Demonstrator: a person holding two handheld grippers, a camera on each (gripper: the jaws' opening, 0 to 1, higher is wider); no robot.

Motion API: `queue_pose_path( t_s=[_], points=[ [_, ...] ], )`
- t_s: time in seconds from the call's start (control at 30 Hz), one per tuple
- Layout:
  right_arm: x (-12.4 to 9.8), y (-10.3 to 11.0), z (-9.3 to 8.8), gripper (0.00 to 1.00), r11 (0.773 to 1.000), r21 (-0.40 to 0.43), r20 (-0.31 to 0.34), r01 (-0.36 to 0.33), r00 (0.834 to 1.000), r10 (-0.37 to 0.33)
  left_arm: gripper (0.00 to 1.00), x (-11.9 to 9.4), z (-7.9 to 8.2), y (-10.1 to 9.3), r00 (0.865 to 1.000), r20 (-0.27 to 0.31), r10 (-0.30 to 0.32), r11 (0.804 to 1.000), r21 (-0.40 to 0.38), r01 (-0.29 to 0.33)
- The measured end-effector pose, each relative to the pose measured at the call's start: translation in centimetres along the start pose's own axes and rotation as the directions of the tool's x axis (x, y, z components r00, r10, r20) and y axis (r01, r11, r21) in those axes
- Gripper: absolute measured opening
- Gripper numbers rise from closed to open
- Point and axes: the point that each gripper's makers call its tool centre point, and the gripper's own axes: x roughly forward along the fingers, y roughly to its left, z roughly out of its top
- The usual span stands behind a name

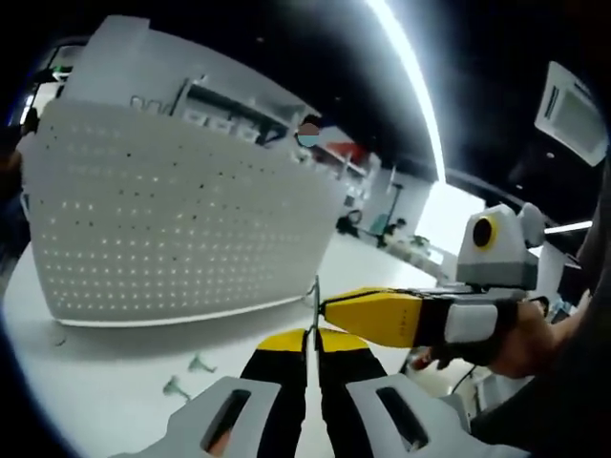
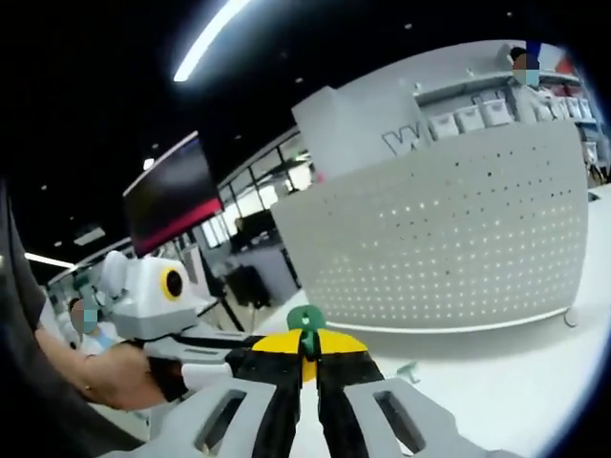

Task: Insert the hook assembly into the mounting plate slot until the hook locks in place.

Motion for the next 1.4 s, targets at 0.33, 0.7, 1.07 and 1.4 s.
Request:
queue_pose_path(
  t_s=[0.33,0.7,1.07,1.4],
  points=[
    [0.5,0.6,-0.4,0.00,1.000,-0.016,-0.008,-0.006,1.000,0.006,0.03,-0.8,-0.2,0.5,1.000,-0.007,0.008,0.999,0.031,-0.007],
    [0.8,1.0,-0.6,0.00,0.999,-0.053,-0.028,-0.009,1.000,0.007,0.05,-1.4,-0.4,0.9,1.000,-0.007,-0.002,0.998,0.067,0.002],
    [1.6,1.7,-0.5,0.00,0.992,-0.129,-0.038,0.001,0.999,-0.006,0.14,-2.8,-1.6,1.5,0.999,-0.049,-0.007,0.995,0.096,0.011],
    [1.5,1.7,-0.2,0.00,0.988,-0.151,-0.025,0.033,0.999,-0.037,0.43,-3.8,-0.5,0.9,0.999,-0.028,-0.031,0.992,0.122,0.035]
  ],
)
